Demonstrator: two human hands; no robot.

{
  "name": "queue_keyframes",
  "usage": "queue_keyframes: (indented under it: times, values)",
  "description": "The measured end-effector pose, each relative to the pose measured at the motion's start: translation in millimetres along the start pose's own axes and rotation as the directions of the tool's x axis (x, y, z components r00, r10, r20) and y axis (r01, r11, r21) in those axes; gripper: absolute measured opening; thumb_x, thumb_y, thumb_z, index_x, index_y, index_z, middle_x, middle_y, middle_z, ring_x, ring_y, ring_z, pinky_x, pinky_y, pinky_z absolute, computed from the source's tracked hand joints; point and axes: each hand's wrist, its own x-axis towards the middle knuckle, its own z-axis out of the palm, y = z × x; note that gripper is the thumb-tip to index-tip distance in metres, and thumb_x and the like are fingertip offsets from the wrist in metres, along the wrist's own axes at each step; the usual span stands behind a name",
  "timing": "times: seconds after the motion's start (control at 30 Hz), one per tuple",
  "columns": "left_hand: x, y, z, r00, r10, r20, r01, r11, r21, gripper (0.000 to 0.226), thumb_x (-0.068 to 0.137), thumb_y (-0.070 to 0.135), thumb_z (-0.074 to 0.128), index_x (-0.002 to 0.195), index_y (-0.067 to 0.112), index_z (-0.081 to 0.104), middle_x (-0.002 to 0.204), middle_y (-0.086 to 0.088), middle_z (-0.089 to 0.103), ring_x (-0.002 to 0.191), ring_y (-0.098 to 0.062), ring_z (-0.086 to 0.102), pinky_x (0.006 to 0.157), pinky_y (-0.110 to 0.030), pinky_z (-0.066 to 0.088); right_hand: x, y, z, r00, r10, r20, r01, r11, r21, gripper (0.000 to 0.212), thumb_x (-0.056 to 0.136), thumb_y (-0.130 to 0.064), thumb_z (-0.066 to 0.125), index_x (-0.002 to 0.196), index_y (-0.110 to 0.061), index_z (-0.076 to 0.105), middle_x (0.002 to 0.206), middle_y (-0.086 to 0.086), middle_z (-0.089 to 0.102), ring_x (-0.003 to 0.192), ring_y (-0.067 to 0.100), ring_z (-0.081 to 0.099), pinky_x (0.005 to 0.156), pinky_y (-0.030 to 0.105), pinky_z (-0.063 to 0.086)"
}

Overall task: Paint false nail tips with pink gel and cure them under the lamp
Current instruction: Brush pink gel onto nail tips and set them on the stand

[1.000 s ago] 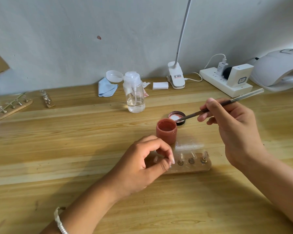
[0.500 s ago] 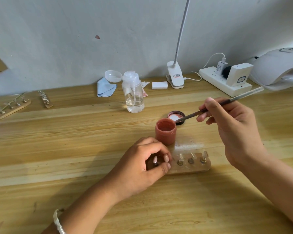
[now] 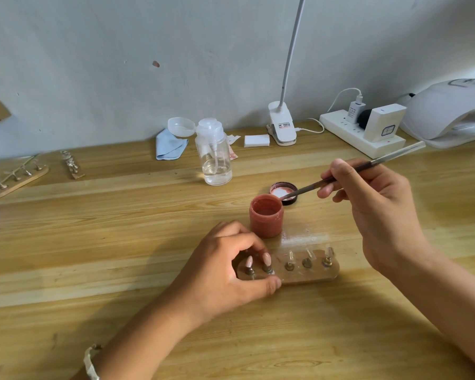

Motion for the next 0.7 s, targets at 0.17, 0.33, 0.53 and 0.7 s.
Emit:
queue_keyframes:
  times: [0.17, 0.33, 0.53, 0.7]
  values:
    - [0, -1, -3, 0.999, 0.0, 0.035, 0.0, 1.0, 0.025, 0.026, 0.063, 0.048, 0.08, 0.079, 0.033, 0.067, 0.088, 0.014, 0.056, 0.09, -0.009, 0.053, 0.077, -0.014, 0.039, 0, 0, -1, 1.0, 0.0, 0.004, 0.0, 1.0, 0.005, 0.02, 0.1, -0.019, 0.061, 0.083, -0.016, 0.07, 0.063, -0.001, 0.07, 0.067, 0.009, 0.064, 0.064, 0.016, 0.046]
    - [1, -3, -4, 0.998, -0.007, 0.062, 0.003, 0.998, 0.064, 0.032, 0.062, 0.049, 0.082, 0.087, 0.035, 0.067, 0.092, 0.018, 0.058, 0.1, -0.009, 0.054, 0.082, -0.015, 0.04, 1, -2, -1, 1.0, 0.011, -0.003, -0.011, 1.0, 0.009, 0.019, 0.1, -0.018, 0.061, 0.083, -0.016, 0.07, 0.063, -0.001, 0.07, 0.067, 0.009, 0.065, 0.064, 0.016, 0.046]
    - [2, -4, -10, 0.997, 0.005, 0.072, -0.02, 0.978, 0.206, 0.036, 0.054, 0.056, 0.065, 0.082, 0.033, 0.063, 0.084, 0.017, 0.056, 0.093, -0.007, 0.051, 0.083, -0.022, 0.04, 0, -2, -1, 1.0, 0.018, -0.008, -0.018, 1.0, 0.003, 0.019, 0.099, -0.019, 0.061, 0.083, -0.015, 0.07, 0.063, -0.001, 0.07, 0.067, 0.008, 0.064, 0.068, 0.022, 0.045]
    - [-1, -4, -15, 0.995, 0.013, 0.095, -0.04, 0.955, 0.294, 0.034, 0.056, 0.065, 0.059, 0.08, 0.041, 0.058, 0.089, 0.02, 0.054, 0.096, -0.002, 0.046, 0.092, -0.022, 0.033, 0, -2, 0, 1.0, 0.016, -0.003, -0.016, 1.0, 0.01, 0.02, 0.099, -0.019, 0.061, 0.082, -0.016, 0.07, 0.062, -0.001, 0.07, 0.068, 0.008, 0.064, 0.066, 0.018, 0.045]
